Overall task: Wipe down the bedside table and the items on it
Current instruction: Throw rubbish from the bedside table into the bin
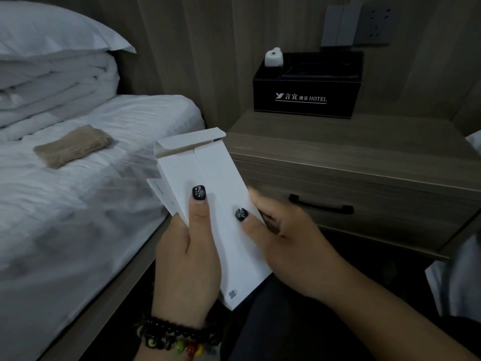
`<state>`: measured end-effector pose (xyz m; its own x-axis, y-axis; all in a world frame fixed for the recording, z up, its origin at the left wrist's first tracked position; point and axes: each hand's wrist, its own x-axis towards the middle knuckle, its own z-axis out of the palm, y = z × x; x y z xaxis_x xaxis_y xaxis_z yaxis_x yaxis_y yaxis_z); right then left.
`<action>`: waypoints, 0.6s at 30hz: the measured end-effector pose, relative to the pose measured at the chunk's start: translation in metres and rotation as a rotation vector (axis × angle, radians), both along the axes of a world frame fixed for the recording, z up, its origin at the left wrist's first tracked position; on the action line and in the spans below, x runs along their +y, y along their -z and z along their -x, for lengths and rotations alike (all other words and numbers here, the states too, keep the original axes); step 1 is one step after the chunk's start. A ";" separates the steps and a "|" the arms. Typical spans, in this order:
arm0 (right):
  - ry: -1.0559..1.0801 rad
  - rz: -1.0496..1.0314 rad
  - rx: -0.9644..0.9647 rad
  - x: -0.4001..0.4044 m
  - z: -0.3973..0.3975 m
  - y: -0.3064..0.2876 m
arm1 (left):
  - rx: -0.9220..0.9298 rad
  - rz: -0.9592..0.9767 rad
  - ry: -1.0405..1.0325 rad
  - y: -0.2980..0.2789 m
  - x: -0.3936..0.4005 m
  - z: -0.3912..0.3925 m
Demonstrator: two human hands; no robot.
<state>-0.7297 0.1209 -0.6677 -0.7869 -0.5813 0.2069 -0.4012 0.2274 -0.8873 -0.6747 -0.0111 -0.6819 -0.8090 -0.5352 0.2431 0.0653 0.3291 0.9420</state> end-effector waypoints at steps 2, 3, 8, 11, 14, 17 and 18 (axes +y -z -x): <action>-0.037 0.019 -0.048 0.002 0.002 -0.005 | 0.045 -0.083 0.042 -0.004 0.003 -0.001; -0.045 0.001 -0.056 0.005 0.002 -0.009 | 0.022 -0.119 0.057 -0.010 0.006 -0.004; -0.027 -0.236 -0.070 0.001 -0.003 -0.021 | -0.049 -0.385 0.288 -0.017 0.002 -0.005; 0.016 -0.308 0.009 -0.011 -0.007 -0.015 | -0.099 -0.576 0.299 -0.019 -0.007 -0.006; 0.039 -0.334 0.145 -0.021 -0.004 -0.012 | -0.095 -0.515 0.206 -0.026 -0.034 -0.010; 0.062 -0.368 0.273 -0.030 0.003 -0.011 | -0.024 -0.491 0.121 -0.042 -0.074 -0.015; 0.070 -0.373 0.308 -0.033 0.004 -0.010 | -0.013 -0.449 0.086 -0.049 -0.084 -0.014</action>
<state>-0.7337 0.0879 -0.6581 -0.7614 -0.6082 0.2242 -0.6051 0.5428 -0.5824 -0.6609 -0.0954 -0.6332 -0.8566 -0.5159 -0.0083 0.0615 -0.1180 0.9911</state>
